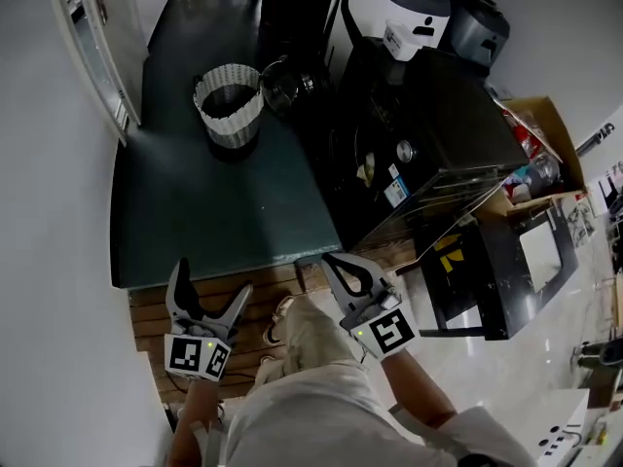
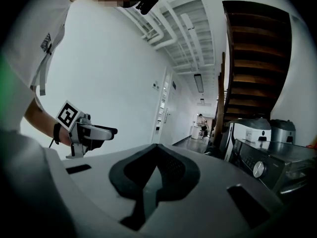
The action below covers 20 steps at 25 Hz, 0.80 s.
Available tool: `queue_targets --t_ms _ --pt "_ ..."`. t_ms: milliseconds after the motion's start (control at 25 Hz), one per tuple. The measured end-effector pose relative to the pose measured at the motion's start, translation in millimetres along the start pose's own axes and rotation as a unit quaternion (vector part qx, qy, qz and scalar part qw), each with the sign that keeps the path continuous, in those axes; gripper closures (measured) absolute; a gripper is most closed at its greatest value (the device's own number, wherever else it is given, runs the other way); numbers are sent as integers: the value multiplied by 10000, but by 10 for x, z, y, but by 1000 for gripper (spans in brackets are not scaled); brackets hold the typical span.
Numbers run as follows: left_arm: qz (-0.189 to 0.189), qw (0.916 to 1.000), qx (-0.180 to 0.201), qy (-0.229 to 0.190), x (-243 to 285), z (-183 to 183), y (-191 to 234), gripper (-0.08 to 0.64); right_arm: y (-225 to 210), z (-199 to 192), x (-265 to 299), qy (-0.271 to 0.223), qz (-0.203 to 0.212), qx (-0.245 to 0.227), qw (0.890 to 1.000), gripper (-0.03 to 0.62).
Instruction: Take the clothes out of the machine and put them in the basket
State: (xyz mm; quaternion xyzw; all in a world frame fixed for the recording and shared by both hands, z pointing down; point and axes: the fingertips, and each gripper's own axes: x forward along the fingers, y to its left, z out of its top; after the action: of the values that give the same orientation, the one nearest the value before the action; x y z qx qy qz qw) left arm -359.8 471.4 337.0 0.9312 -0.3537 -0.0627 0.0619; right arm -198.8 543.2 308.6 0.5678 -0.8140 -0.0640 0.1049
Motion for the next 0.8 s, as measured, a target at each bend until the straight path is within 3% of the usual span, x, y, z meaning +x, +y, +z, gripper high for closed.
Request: queue_targets --t_ms 200,400,600,800 --pt "-240 9990 -151 355 823 -345 269 25 -600 -477 509 226 -334 302 9987 577" --pt "-564 9953 -63 786 2085 -484 550 25 -1520 -874 1159 572 -623 899 9924 578" --pt "-1104 9906 171 796 3421 13 520 25 -2420 -743 1722 996 -651 944 9884 577" --pt "-1502 9869 262 528 4156 611 319 25 -2885 -190 2013 682 -709 843 9916 577"
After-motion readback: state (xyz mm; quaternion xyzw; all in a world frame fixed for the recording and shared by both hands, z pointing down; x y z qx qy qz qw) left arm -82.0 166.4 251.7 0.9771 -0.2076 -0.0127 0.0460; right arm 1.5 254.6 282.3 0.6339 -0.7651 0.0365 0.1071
